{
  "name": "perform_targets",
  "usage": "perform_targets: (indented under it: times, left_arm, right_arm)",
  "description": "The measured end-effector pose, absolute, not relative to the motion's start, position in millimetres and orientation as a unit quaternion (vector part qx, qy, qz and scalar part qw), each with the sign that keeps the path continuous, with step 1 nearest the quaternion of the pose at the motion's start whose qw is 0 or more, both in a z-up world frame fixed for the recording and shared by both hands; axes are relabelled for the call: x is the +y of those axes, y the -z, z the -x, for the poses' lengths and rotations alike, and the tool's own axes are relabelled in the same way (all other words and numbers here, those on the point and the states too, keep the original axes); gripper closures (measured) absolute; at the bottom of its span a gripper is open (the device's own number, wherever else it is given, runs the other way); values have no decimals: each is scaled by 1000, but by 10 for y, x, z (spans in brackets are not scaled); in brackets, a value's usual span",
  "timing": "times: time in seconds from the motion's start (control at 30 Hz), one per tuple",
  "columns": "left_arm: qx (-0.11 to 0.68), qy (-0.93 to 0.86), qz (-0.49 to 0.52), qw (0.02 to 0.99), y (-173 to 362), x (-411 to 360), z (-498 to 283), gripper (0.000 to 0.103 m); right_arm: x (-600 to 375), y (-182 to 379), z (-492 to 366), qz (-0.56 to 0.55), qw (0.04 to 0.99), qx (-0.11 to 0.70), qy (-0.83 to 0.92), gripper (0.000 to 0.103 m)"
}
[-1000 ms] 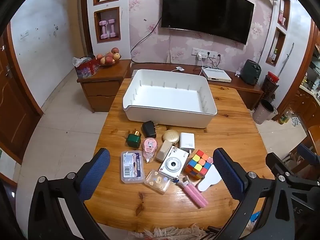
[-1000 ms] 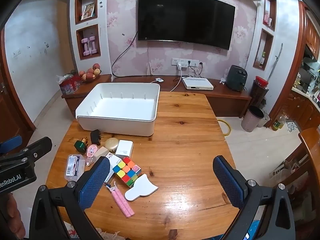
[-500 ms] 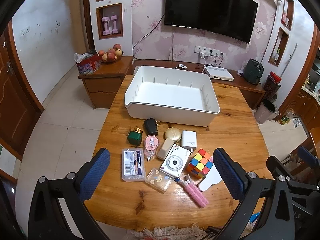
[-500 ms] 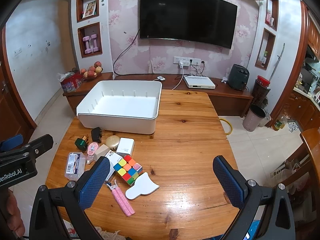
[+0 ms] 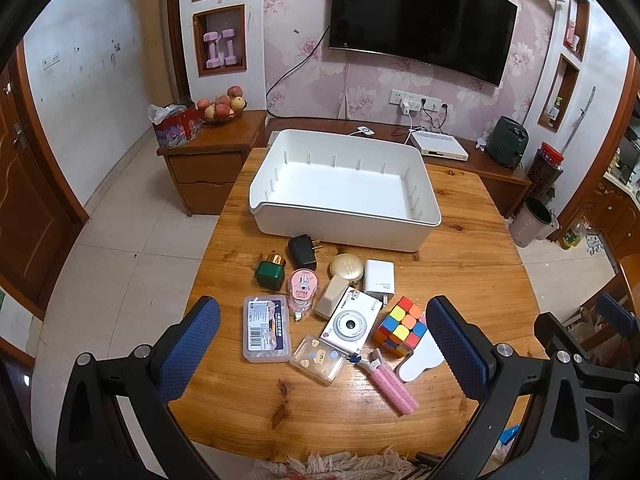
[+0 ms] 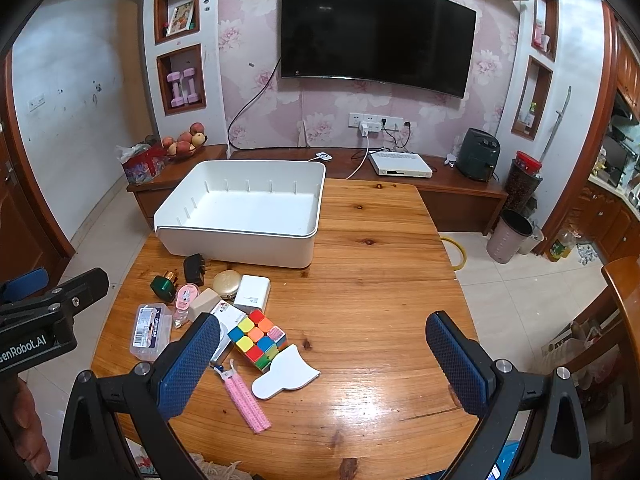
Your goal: Organize rigid objects
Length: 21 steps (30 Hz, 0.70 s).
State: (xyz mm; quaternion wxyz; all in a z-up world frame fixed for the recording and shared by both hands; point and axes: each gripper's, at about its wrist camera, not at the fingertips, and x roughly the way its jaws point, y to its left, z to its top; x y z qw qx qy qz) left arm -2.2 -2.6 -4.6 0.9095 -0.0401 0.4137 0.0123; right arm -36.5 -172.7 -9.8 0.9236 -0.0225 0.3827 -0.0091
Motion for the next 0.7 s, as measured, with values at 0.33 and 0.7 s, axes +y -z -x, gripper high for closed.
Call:
perform_targets:
  times: [0.33, 0.7]
  left_arm:
    - [414, -12, 40, 909, 66, -24, 6, 1]
    - [415, -12, 40, 909, 64, -20, 1, 1]
  right_arm:
    - [-1722, 104, 366, 23, 923, 383, 9, 0]
    - [-1715, 113, 362, 23, 923, 383, 8, 0]
